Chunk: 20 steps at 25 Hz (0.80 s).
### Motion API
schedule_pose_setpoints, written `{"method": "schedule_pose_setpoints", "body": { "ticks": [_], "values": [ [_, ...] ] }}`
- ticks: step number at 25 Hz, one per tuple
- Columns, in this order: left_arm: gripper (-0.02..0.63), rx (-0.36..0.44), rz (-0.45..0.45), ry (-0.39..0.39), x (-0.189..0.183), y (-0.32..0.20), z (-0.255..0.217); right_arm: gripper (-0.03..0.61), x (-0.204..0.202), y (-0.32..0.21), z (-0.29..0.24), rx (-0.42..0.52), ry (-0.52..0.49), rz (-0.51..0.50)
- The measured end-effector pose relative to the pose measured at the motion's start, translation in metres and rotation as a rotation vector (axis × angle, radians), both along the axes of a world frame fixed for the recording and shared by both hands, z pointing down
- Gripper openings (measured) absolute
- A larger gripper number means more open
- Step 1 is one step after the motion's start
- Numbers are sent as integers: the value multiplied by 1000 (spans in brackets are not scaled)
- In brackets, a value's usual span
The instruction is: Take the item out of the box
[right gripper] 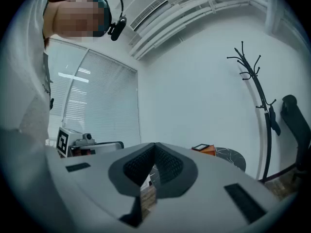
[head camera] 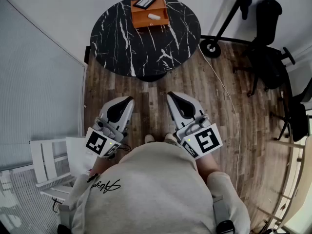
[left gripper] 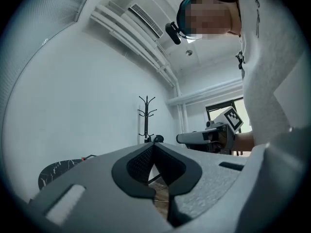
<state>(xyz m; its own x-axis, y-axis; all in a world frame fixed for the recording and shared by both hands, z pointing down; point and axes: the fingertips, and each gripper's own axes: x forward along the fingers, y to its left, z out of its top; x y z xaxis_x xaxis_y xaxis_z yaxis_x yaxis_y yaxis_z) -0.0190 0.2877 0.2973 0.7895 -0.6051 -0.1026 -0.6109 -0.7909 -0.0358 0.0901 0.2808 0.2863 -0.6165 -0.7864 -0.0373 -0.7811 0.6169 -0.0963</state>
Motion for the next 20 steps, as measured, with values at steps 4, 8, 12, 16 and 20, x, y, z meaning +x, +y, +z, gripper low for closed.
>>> {"method": "schedule_pose_setpoints", "body": {
  "ticks": [4, 8, 12, 16, 20],
  "values": [
    [2, 1, -3, 0, -3, 0, 0, 9, 0, 1, -1, 13, 16, 11],
    [3, -6, -7, 2, -5, 1, 2, 11, -4, 2, 0, 8, 7, 1],
    [3, -9, -2, 3, -6, 1, 4, 11, -8, 4, 4, -1, 9, -3],
    [2, -7, -1, 3, -9, 3, 4, 11, -9, 5, 3, 3, 14, 4],
    [3, -8, 5, 3, -12, 6, 5, 11, -11, 7, 3, 9, 25, 9]
  ]
}}
